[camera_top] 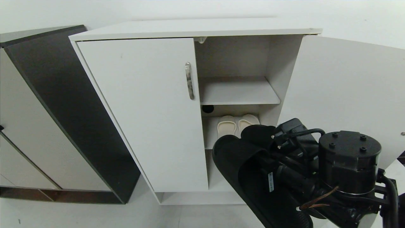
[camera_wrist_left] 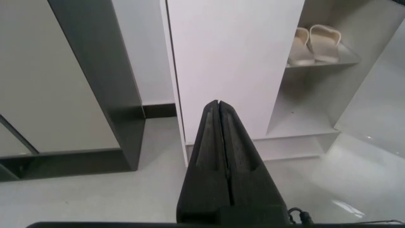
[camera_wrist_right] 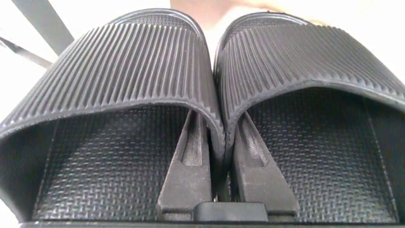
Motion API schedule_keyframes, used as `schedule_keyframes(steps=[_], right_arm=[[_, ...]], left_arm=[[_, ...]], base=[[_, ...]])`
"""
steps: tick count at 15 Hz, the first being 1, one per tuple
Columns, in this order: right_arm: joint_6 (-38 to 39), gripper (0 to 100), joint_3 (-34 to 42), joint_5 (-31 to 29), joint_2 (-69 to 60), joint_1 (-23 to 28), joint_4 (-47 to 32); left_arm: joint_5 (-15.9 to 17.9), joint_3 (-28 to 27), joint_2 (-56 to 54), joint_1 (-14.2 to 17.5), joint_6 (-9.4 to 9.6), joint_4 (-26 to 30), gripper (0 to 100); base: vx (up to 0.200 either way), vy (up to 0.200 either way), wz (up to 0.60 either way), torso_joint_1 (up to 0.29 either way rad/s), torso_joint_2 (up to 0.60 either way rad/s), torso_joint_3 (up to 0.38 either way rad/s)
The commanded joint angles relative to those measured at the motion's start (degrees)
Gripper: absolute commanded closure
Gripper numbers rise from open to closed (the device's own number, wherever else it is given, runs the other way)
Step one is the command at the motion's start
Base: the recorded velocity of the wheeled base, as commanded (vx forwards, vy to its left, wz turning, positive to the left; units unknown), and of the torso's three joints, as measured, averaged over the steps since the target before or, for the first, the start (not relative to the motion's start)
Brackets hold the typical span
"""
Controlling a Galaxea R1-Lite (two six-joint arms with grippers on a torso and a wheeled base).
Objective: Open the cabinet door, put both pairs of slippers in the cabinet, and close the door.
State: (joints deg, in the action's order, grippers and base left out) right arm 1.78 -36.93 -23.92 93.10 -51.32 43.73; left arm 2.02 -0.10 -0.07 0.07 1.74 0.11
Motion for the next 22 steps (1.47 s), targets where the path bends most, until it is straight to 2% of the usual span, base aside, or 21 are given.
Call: schedule_keyframes(steps=[1,6,7,9,10,12,13,15,22], right_arm=[[0.0,100,0.3,0.0,0.1,0.0,0.1],[-2.1,100,0.2,-0.3,1.0,0.0,0.4],[-2.7,100,-1.8,-2.6,2.7,-0.1,0.0],[3.1,100,-12.3,-15.6,10.0,-1.1,-5.5],[7.9,100,-18.3,-17.9,13.0,-1.9,-9.6],[14.1,100,-28.7,-20.2,14.6,-3.3,-25.1],[16.7,100,-34.6,-23.4,15.4,-3.9,-30.9],[17.7,100,-43.6,-29.5,16.9,-3.9,-36.5],[16.0,100,-45.4,-30.3,17.0,-3.6,-36.5]], left_arm=[[0.0,0.0,0.1,0.0,0.01,0.0,100],[0.0,0.0,0.1,0.0,0.01,0.0,100],[0.0,0.0,0.1,0.0,0.01,0.0,100],[0.0,0.0,0.1,0.0,0.01,0.0,100],[0.0,0.0,0.1,0.0,0.01,0.0,100],[0.0,0.0,0.1,0.0,0.01,0.0,100],[0.0,0.0,0.1,0.0,0.01,0.0,100],[0.0,0.0,0.1,0.0,0.01,0.0,100],[0.0,0.0,0.1,0.0,0.01,0.0,100]], base=[[0.0,0.0,0.0,0.002,0.16,0.159],[0.0,0.0,0.0,0.0,0.02,0.017],[0.0,0.0,0.0,0.0,0.0,0.0],[0.0,0.0,0.0,0.0,0.0,0.0],[0.0,0.0,0.0,0.0,0.0,0.0],[0.0,0.0,0.0,0.0,0.0,0.0],[0.0,0.0,0.0,0.0,0.0,0.0],[0.0,0.0,0.0,0.0,0.0,0.0],[0.0,0.0,0.0,0.0,0.0,0.0]])
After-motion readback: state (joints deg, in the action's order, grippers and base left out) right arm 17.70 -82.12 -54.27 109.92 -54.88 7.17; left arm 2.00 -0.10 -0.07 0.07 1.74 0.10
